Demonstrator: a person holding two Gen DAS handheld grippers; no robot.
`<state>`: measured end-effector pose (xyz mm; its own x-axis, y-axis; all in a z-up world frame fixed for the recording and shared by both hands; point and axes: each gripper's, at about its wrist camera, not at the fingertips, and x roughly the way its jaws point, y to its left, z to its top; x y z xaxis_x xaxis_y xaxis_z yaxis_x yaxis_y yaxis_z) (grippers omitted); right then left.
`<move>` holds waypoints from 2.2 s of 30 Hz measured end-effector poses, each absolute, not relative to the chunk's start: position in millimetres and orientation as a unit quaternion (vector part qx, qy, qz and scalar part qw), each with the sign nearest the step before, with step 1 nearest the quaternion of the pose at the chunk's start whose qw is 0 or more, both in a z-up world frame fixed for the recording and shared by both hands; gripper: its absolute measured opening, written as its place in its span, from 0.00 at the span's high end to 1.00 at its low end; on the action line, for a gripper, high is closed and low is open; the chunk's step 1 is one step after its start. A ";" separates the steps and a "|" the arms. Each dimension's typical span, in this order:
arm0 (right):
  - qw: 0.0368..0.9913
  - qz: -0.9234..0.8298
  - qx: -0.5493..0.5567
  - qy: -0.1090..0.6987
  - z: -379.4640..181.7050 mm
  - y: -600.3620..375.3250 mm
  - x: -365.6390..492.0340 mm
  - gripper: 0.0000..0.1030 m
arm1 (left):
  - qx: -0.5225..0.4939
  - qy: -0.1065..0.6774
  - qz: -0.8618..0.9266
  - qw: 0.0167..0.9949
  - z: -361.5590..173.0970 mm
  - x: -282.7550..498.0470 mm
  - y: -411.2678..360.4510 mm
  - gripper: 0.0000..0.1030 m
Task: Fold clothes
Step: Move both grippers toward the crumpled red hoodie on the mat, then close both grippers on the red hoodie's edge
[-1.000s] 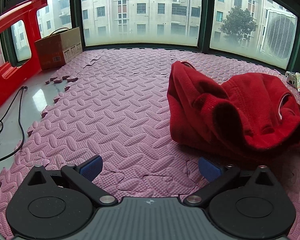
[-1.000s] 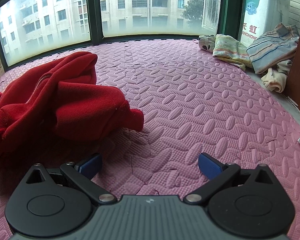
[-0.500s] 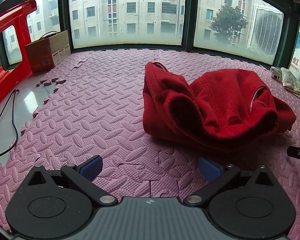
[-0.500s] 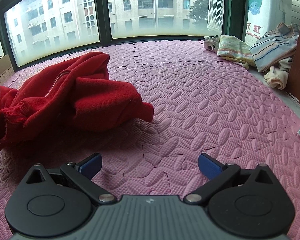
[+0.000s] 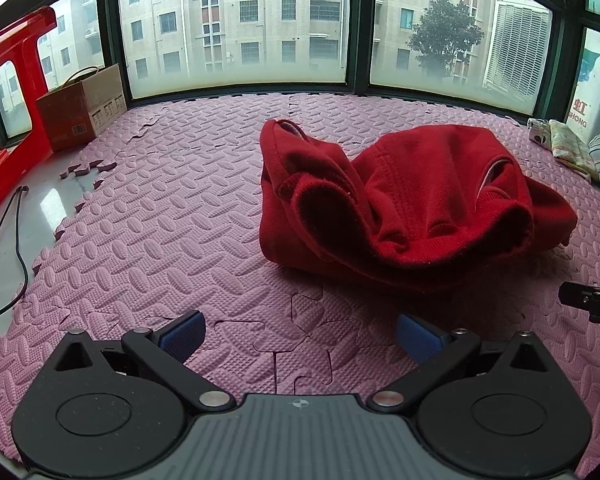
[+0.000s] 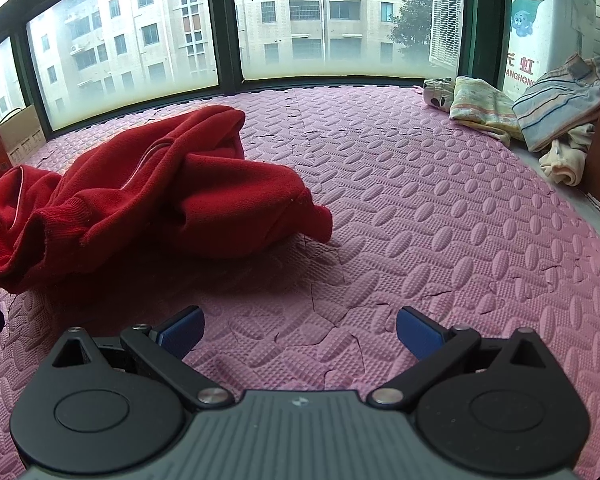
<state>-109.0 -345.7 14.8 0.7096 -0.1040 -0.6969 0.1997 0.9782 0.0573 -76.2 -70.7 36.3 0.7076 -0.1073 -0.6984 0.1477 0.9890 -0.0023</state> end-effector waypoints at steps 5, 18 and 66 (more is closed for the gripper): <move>0.923 -0.076 0.062 0.371 16.2 -342.5 -110.2 0.00 | 0.028 0.377 -0.071 0.923 36.8 -76.9 -72.7 0.00; 0.928 -0.060 0.061 0.363 27.0 -336.9 -108.3 0.01 | 0.026 0.377 -0.078 0.923 40.7 -73.6 -74.7 0.00; 0.934 0.074 0.117 0.330 66.2 -328.5 -20.1 0.81 | -0.046 0.397 -0.152 0.904 70.3 -2.3 -53.5 0.67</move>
